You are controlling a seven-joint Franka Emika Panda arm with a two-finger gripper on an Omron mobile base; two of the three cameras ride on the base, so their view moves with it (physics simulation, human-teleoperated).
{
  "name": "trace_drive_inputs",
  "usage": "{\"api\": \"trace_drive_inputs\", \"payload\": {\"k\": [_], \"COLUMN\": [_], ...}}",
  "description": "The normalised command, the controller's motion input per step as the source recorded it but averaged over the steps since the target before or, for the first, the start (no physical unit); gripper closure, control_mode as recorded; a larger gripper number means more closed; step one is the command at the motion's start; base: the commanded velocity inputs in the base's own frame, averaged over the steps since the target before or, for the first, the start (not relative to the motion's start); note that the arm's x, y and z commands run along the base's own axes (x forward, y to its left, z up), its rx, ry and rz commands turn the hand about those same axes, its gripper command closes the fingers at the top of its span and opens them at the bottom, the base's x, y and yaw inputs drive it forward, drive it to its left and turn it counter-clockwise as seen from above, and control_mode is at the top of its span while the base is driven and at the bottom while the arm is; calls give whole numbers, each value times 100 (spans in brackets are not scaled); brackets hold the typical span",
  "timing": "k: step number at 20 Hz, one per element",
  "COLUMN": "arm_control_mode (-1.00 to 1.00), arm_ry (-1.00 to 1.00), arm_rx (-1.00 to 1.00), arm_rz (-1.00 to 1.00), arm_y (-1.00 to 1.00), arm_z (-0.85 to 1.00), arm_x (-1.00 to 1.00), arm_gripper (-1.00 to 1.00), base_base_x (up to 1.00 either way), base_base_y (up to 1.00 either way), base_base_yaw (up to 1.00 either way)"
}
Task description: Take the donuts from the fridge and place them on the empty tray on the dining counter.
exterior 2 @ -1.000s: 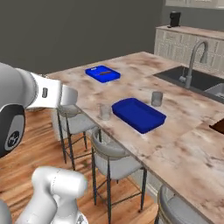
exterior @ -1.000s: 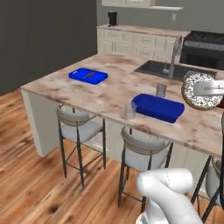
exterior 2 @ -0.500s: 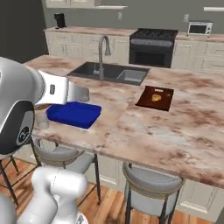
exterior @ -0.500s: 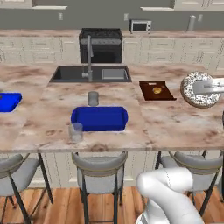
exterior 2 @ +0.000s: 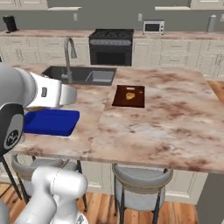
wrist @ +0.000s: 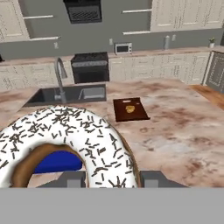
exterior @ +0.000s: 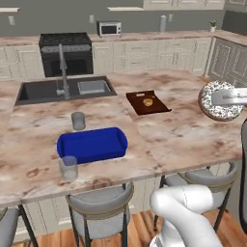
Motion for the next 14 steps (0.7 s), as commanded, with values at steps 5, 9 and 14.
{"api": "trace_drive_inputs", "payload": {"k": [5,9,14], "arm_control_mode": [100,100,-100], "arm_ry": [0,0,5], "arm_rx": [0,0,9], "arm_rz": [0,0,15], "arm_y": [0,0,-2], "arm_z": [0,0,-38], "arm_x": [0,0,40], "arm_gripper": [100,100,100], "base_base_x": [91,66,60], "base_base_y": [24,0,1], "base_base_yaw": [64,96,37]}}
